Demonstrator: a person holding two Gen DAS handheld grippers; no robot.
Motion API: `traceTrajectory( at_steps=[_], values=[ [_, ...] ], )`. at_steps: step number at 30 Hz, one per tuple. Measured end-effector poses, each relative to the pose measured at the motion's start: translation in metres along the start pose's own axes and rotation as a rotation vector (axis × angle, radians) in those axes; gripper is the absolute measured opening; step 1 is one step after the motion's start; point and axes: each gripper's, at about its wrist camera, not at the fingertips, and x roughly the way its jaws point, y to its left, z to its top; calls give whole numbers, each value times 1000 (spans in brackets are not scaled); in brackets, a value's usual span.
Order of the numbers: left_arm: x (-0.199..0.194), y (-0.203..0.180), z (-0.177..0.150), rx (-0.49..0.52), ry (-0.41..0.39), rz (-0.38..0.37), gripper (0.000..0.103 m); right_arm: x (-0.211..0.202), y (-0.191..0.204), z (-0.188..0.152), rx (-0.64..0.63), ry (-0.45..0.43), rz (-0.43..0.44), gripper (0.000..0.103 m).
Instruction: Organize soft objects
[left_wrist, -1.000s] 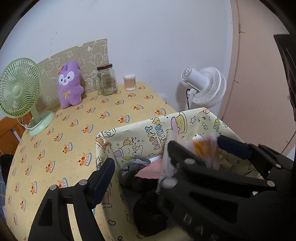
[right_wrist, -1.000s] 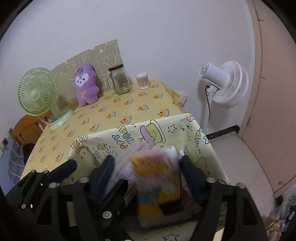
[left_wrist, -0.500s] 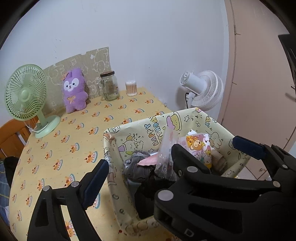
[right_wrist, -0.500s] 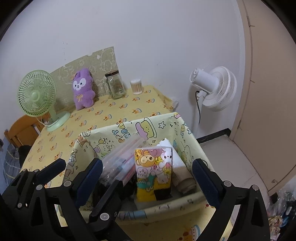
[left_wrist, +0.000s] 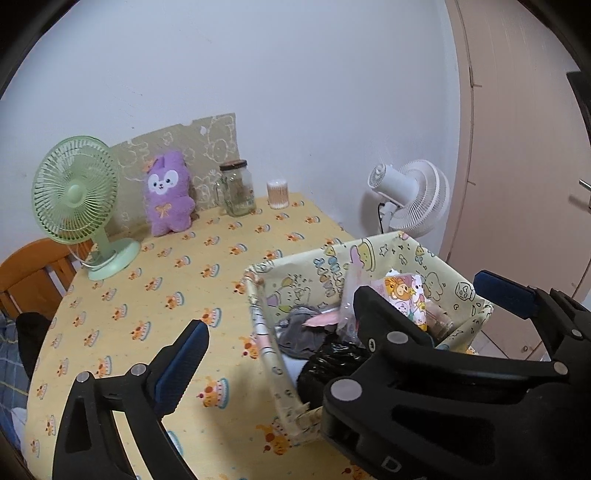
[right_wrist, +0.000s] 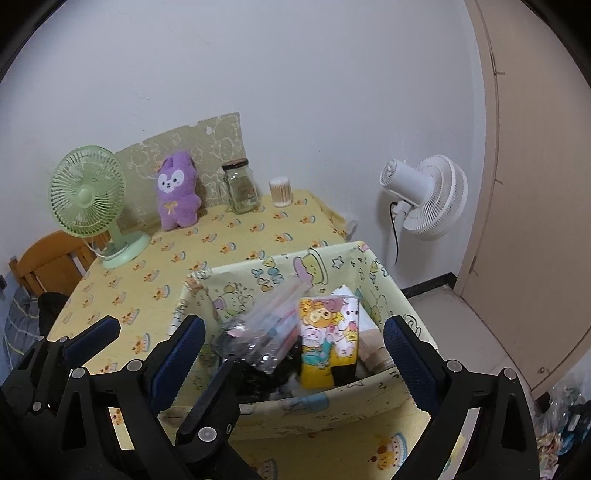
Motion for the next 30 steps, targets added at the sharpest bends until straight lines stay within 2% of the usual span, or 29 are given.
traceTrajectory(
  at_steps=[7,16,22,30],
  values=[
    [-19,25,0,-62,-36,37,102,-20,14,3,12,-50,0,99],
    [-43,55,-7,-109,-81,89,103,-41,43,1,-39,-101,14,99],
    [-62,78,-15,-128,-114,150,103,-51,63,-1,-59,-124,38,99],
    [-82,120,-29,-206,-124,186,103,-64,88,-4,-87,-152,57,99]
  ],
)
